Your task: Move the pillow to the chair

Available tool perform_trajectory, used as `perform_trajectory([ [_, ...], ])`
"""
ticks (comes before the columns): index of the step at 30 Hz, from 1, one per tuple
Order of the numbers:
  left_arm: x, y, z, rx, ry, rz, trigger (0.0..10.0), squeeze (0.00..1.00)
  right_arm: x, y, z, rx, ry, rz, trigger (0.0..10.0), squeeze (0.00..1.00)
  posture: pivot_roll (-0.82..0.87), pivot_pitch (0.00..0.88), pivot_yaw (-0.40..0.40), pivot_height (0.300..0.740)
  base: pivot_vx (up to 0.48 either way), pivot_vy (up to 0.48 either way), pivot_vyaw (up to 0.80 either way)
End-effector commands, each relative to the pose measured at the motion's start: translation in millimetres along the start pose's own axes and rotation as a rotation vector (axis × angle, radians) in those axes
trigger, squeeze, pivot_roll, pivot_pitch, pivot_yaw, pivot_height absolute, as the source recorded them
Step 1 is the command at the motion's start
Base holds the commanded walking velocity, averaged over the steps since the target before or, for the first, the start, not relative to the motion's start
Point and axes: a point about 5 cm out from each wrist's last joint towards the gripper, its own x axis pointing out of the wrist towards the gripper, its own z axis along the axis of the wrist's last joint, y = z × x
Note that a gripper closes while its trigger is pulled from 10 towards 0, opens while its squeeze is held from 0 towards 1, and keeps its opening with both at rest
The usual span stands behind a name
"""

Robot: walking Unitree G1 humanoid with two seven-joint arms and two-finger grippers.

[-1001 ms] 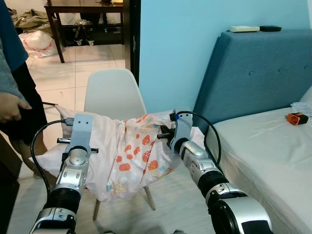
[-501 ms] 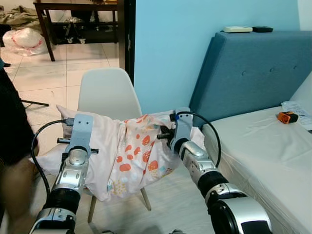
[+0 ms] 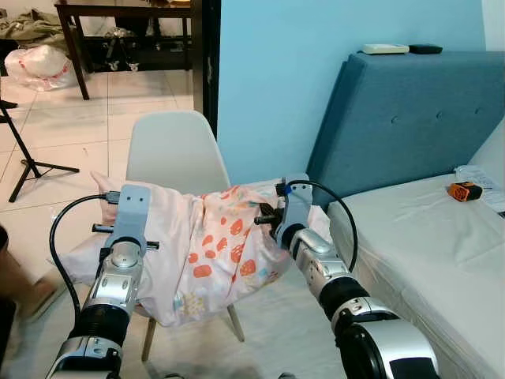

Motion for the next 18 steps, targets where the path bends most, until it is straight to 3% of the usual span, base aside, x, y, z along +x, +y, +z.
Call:
perform_trajectory([
  [1,-1.7,-7.0,9.4,0.002,-0.045,-0.031,10.0,0.0,2.9,4.9,7.5,0.014,-0.026,0.028,10.0,0.0,0.06,0.016,-0.075,0.682,0.0,0.0,0.0],
  [10,-0.9,-7.0,10.7,0.002,-0.045,-0.03,10.0,0.0,2.8,3.5,7.1,0.017,-0.019,0.024,10.0,0.0,0.06,0.012,-0.077,0.712,0.0,0.0,0.0],
  [18,-1.9,-7.8,8.7,0.001,-0.034,-0.031,10.0,0.0,2.4,5.2,6.3,-0.023,-0.021,0.029,10.0,0.0,0.06,0.02,-0.08,0.712,0.0,0.0,0.0],
])
